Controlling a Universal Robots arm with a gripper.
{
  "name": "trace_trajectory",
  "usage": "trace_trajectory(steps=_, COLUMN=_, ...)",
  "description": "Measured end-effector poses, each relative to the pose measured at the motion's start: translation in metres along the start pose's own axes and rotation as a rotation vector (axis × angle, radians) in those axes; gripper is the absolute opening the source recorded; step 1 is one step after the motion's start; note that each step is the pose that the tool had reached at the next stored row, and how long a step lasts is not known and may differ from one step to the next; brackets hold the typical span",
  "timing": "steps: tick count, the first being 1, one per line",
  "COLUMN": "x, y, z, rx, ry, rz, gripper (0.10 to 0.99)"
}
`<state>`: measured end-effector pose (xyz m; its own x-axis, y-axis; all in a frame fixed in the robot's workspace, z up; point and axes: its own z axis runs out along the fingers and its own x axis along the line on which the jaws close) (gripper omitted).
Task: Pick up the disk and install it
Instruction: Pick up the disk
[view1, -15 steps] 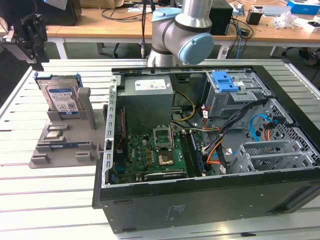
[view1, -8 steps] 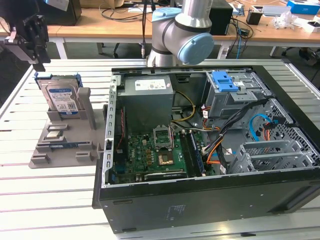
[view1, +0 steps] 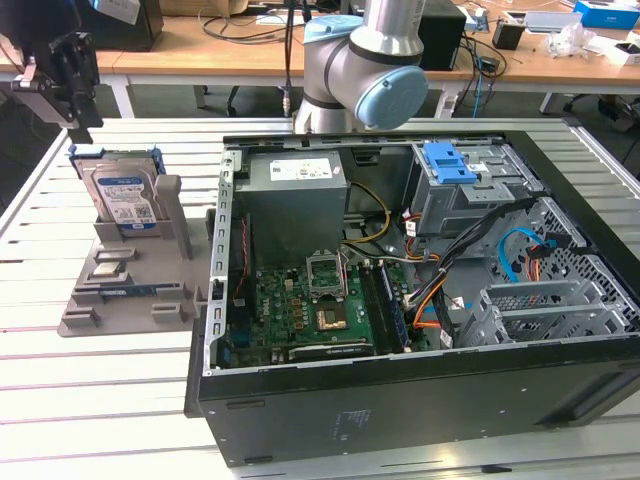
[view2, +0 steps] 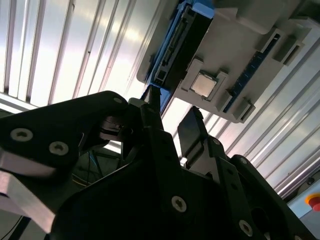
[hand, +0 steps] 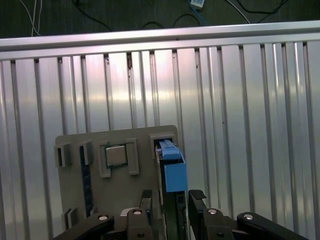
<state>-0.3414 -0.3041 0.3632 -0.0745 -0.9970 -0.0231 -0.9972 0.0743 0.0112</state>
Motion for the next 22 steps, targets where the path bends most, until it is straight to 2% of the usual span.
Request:
trace_trajectory(steps=13, x=-0.0031, y=-0.0017, z=0.0068, rx=0.000, ry=0.0000, rz=0.000, gripper=0.420)
trace_trajectory(steps=22, x=-0.0058, y=-0.0015, z=0.0184, rx=0.000, ry=0.0013, rz=0.000, gripper=0.420)
